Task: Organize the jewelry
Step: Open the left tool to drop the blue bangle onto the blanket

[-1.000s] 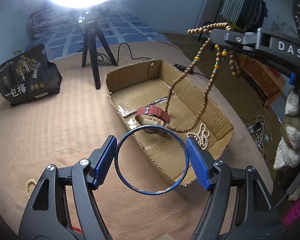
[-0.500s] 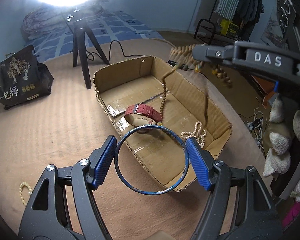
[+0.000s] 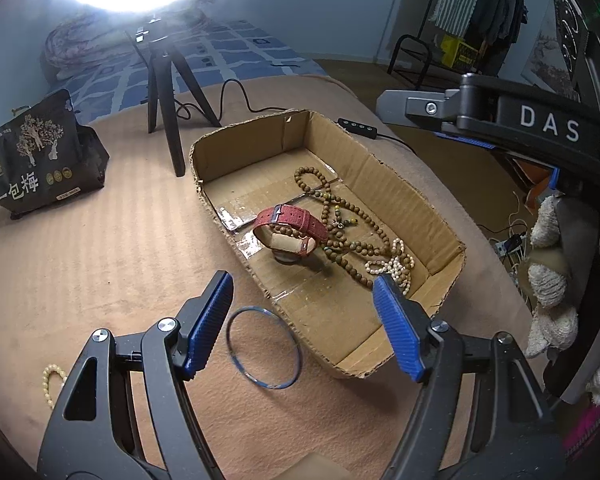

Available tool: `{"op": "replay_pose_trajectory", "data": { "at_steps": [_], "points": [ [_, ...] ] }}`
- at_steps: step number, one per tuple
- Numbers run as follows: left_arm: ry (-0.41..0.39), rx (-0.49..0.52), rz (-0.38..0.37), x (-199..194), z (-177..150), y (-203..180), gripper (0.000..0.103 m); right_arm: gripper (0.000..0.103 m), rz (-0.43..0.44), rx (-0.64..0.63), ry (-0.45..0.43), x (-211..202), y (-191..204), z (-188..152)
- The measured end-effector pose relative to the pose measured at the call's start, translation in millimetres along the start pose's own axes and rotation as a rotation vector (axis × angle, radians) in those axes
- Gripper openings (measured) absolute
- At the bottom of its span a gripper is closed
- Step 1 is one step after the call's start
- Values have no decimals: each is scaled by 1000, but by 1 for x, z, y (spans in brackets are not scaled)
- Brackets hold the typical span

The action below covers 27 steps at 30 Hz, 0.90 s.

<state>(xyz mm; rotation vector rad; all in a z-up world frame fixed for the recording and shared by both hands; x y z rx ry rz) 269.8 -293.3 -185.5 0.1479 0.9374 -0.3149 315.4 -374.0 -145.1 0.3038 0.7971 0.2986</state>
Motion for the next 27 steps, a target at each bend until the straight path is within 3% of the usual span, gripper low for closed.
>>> {"op": "replay_pose_trajectory", "data": {
  "at_steps": [13,21,27],
  "points": [
    [-2,-6,16,-6,-5,26,75,64,-3,5,-17,-10,-1,0],
    [73,54,-67,5,-47,52,75,64,-17,11,-28,-19,-7,1],
    [140,50,-129,17,-67,47,75,64,-28,40,-29,-18,-13,1]
  ]
}}
Point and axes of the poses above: each gripper's, at about its wrist camera, not at the fingertips, and x roughly the way its jaws point, y to its left, z to its top, the point moved 10 cm from there along x, roughly the way its jaws point, and after that the axes turned 9 degrees about z, right-handed, at the moved point
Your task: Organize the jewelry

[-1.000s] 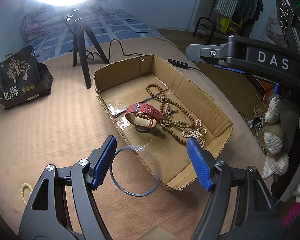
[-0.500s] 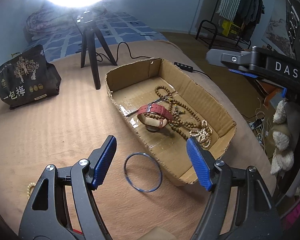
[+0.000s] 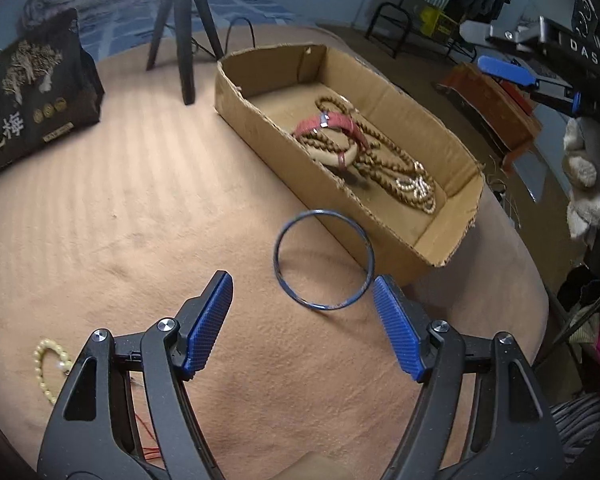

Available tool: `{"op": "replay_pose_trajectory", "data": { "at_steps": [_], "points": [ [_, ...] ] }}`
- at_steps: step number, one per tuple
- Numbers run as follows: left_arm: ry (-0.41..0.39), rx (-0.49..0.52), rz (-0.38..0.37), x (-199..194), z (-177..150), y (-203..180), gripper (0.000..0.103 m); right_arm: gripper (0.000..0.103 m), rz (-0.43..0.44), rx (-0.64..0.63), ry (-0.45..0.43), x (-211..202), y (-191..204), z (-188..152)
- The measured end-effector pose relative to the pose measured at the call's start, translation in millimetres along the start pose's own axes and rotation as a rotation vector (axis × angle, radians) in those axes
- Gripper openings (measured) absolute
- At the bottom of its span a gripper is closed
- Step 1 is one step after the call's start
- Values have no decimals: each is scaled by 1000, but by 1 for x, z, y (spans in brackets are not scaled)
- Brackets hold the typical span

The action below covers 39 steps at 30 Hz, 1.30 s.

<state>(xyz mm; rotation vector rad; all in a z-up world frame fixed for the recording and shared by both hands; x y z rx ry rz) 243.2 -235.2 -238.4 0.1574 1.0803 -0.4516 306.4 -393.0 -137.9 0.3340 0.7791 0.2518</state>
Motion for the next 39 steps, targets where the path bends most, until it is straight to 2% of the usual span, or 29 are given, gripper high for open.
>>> {"op": "replay_pose_trajectory", "data": {
  "at_steps": [6,13,20,26,29,39],
  "points": [
    [-2,19,7,6,-2,-4,75,64,1,-11,9,1,4,-2],
    [30,98,13,21,-16,-16,75,64,2,-23,25,2,3,-7],
    [29,91,3,35,-5,-17,76,64,-8,-10,33,1,-5,-11],
    [38,79,-38,51,4,-17,76,64,-15,-14,55,3,-8,-18],
    [31,68,-68,52,5,-18,76,64,-20,-18,60,3,-9,-19],
    [24,57,-91,53,4,-16,72,64,-34,-26,94,-16,-2,-36]
  ]
}}
Point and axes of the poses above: each gripper's, at about its wrist camera, not at the fingertips, and x roughly the way its jaws point, y to its left, z to its top, the point moved 10 cm from there along x, roughly the way its jaws point, and after that the axes turned 9 degrees about z, right-handed, at the moved point
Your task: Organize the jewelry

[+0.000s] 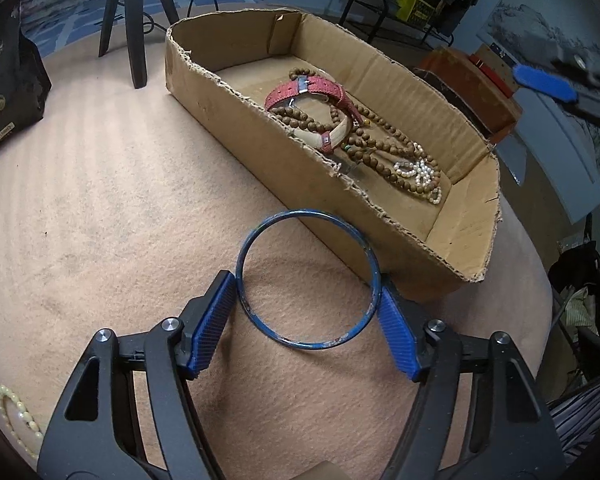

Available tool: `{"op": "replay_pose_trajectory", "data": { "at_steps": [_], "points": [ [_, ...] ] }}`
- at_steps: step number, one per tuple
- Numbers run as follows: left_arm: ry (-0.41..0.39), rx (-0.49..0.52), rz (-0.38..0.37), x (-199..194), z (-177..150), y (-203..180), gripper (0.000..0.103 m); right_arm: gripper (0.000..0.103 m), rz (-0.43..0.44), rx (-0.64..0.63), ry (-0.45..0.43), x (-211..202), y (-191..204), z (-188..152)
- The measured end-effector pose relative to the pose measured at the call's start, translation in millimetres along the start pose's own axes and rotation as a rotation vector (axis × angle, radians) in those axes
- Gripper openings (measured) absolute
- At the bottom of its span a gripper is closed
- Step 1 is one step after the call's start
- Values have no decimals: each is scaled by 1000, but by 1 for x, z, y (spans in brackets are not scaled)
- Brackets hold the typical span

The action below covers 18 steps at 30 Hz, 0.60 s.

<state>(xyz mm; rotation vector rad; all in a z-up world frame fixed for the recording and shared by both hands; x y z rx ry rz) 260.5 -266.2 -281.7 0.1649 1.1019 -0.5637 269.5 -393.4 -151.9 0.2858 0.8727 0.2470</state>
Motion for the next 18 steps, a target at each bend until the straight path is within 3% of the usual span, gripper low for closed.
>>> {"op": "replay_pose_trajectory", "data": {
  "at_steps": [4,5,7,12,18],
  "points": [
    [-9,13,12,-4,-3,-2,72,64,-19,-42,28,-10,6,-17],
    [-11,11,15,-5,-3,-2,65,64,-23,-51,37,-12,7,-22],
    [2,5,20,-8,-4,-2,34,64,-26,-64,49,-17,8,-31],
    [-34,45,64,-21,-3,1,31,64,-17,-63,43,-29,11,-38],
    [-14,25,91,-21,-5,14,34,64,-6,-76,28,-34,17,-37]
  ]
}}
Point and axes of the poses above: each gripper's, at about its wrist camera, not at the fingertips, and x roughly the way its jaws point, y to its left, z to its top, the point moved 10 cm from there along x, roughly the way its jaws point, and after that the axes turned 9 degrees about z, right-handed, at the moved point
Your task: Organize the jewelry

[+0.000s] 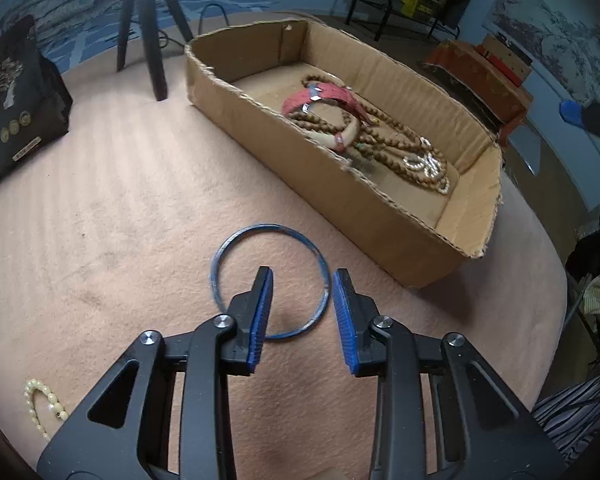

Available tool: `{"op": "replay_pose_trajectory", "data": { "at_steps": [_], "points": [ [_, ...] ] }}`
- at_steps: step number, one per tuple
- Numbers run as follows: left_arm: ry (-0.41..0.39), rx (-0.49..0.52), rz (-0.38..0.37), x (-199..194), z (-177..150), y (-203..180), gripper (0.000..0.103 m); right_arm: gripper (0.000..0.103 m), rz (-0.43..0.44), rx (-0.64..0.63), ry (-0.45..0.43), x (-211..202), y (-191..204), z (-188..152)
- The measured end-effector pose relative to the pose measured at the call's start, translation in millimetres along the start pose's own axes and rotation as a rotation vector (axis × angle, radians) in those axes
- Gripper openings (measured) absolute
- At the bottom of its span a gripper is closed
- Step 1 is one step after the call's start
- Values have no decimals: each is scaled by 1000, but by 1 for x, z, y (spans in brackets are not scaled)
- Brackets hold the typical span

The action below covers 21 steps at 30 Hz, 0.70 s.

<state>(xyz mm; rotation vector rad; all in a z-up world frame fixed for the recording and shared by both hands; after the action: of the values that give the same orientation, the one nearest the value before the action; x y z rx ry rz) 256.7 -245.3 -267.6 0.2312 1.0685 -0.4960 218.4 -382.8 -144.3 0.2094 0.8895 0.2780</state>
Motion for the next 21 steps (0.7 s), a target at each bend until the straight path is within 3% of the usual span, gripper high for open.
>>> {"op": "replay_pose_trajectory", "data": {
  "at_steps": [2,4,6,11,16,21],
  "points": [
    [14,-15,20,-1,1,6,66,64,-1,-8,-1,0,2,0],
    [-14,-5,45,-6,2,10,73,64,0,-15,1,0,2,-2],
    [-8,26,83,-4,0,11,75,64,3,-21,4,2,3,-2],
    [56,20,71,13,-8,3,76,64,-7,-57,9,4,8,-2],
    [53,34,87,19,-5,-6,82,64,-15,-82,16,5,12,-3],
    [72,35,206,35,-6,9,83,64,-13,-86,21,6,14,-4]
  ]
}}
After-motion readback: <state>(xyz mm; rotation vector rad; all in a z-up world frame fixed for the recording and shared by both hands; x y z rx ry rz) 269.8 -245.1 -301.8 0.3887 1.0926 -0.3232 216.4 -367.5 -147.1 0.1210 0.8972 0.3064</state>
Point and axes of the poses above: each gripper's, at about its wrist camera, not at the fingertips, and x roughly the way its jaws point, y to its left, z to its top, the point moved 10 cm from there along x, roughly the way its jaws point, and after that the axes turned 9 degrees about z, right-handed, at the moved point
